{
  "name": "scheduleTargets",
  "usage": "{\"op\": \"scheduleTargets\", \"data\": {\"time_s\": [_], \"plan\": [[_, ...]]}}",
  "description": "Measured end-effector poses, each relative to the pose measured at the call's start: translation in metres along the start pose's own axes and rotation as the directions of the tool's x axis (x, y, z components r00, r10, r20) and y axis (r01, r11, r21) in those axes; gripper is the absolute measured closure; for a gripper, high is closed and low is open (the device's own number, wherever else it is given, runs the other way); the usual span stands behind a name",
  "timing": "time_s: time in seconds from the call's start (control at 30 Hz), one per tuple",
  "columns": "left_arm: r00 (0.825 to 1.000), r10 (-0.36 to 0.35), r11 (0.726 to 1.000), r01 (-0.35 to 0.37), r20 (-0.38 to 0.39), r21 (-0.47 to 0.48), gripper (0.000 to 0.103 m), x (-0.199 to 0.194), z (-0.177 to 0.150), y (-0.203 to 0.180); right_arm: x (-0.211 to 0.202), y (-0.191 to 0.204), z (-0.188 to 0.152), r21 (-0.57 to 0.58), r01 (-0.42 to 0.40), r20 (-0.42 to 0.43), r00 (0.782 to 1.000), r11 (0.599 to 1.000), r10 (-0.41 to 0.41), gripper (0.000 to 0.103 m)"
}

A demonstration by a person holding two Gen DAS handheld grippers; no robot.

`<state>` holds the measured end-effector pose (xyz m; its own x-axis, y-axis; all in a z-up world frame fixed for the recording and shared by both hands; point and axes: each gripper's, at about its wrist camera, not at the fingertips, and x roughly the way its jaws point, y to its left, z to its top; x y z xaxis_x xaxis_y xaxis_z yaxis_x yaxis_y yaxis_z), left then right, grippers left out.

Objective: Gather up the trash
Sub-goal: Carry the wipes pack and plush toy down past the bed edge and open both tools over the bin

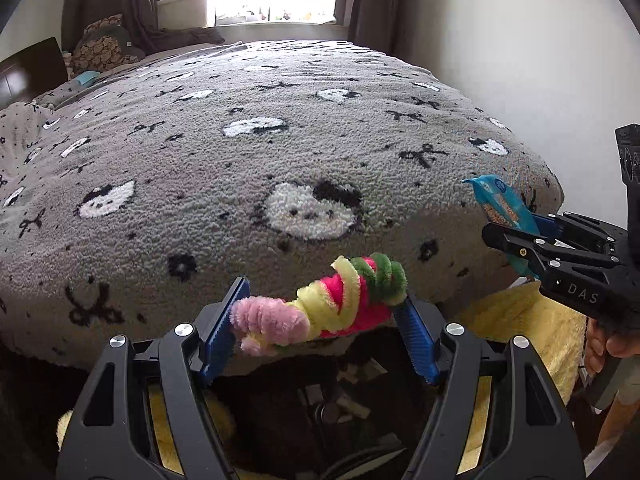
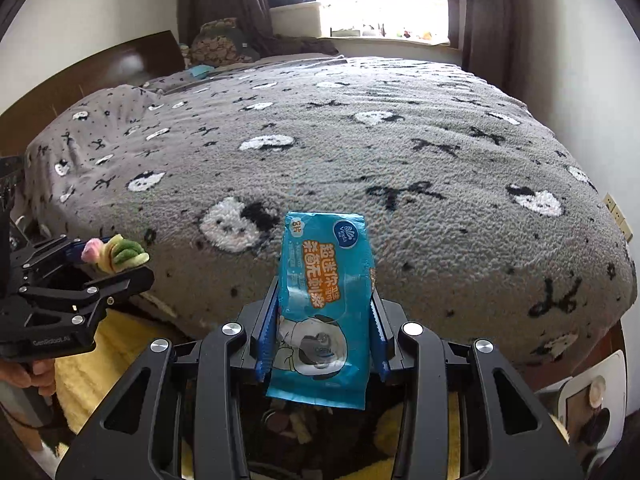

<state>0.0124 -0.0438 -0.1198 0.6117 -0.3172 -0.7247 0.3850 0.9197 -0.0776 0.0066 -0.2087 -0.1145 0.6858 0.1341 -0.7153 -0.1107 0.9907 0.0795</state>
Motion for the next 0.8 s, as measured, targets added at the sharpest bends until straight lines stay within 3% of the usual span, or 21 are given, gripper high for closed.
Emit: {"op": "scheduleTargets", "data": {"time_s": [0.37,0.8], "plan": [[0.995,0.0,1.0,-0.003,-0.1,-0.031,0.035,0.023,-0.049,0.003,0.034,0.01,-0.039,0.001,-0.031,-0.143,0.989,1.0,0.031,0.064],[0.957,-0.014,0.999,0.001,-0.29,-0.044,0.035,0.075,-0.099,0.008,0.074,0.011,-0.076,0.023,-0.056,-0.284,0.957,0.998,0.06,0.064]]}}
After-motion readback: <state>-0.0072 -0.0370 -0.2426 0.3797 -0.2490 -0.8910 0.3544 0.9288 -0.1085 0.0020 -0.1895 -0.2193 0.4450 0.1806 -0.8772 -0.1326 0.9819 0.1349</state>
